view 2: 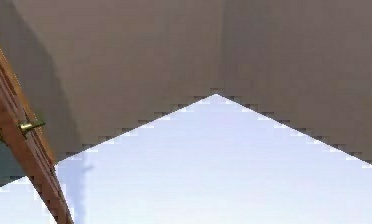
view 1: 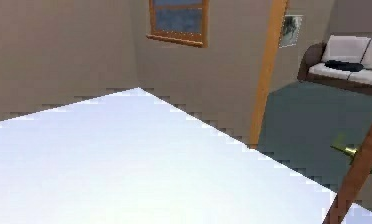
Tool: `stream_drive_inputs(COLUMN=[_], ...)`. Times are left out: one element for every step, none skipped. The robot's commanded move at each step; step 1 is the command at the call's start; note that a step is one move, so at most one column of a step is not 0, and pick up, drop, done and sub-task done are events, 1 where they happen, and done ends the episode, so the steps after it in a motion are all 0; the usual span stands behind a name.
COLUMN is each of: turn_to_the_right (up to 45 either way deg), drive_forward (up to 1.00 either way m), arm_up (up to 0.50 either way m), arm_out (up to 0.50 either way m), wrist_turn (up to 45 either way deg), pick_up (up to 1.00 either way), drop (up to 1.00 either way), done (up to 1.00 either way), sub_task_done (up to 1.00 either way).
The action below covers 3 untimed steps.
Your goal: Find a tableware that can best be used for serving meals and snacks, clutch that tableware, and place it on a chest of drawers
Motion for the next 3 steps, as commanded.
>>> stream_drive_inputs(turn_to_the_right=[0.0,-6.0,0.0], drive_forward=[0.15,0.0,0.55], arm_up=[0.0,0.0,0.0], arm_out=[0.0,0.0,0.0], wrist_turn=[0.0,0.0,0.0], pick_up=[0.0,0.0,0.0], drop=[0.0,0.0,0.0], done=[0.0,0.0,0.0], sub_task_done=[0.0,0.0,0.0])
